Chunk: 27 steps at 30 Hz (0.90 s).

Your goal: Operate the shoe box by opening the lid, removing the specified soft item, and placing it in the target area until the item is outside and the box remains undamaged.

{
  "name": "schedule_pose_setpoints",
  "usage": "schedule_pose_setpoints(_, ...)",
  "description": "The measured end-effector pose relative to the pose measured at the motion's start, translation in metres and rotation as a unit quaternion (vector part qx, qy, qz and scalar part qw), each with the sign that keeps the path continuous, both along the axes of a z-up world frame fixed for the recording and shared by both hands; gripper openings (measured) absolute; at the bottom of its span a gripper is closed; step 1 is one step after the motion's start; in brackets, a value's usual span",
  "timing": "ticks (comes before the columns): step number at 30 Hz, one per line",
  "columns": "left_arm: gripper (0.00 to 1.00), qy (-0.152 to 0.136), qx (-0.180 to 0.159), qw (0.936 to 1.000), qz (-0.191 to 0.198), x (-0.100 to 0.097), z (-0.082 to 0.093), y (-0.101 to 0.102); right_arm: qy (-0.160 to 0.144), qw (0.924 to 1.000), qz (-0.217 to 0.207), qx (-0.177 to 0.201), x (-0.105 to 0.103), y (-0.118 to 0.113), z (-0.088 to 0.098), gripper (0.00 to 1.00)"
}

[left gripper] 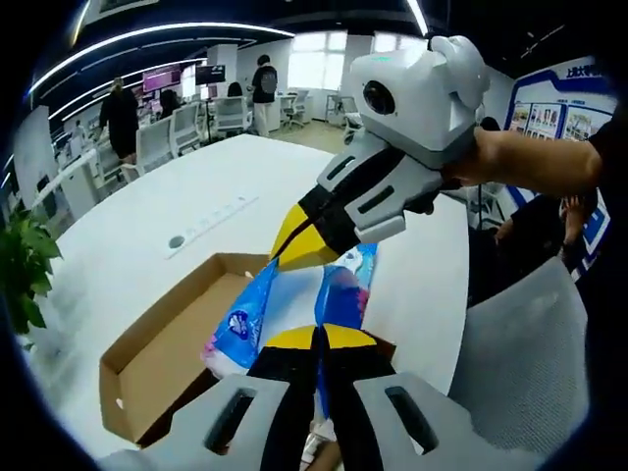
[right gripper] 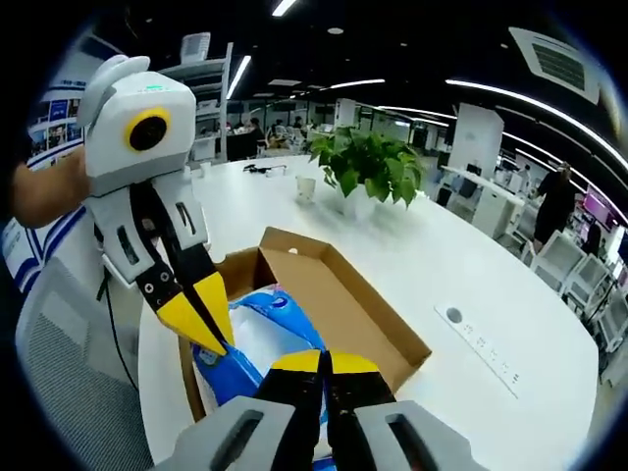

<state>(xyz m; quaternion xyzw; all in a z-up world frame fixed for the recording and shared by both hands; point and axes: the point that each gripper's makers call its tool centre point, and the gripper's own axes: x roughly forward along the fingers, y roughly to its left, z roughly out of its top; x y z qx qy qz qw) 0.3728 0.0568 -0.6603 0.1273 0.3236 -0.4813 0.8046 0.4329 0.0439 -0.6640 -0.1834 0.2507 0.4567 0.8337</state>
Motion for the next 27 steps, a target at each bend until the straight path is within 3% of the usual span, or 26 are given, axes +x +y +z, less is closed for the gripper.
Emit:
schedule_pose_setpoints(13,0.00,-0.005,-0.006,0.9992,-0.039,0.001,0.010,-0.044,-0.002,0.9998,-0.019,-0.010,0.002,-0.043,0.008,0.00)
schedule_pose_setpoints(27,0.00,0.002,-0.007,0.9969,-0.078,0.000,0.002,-0.097,0.017,0.9979,-0.059,-0.021,0.001,-0.098,-0.004,0.00)
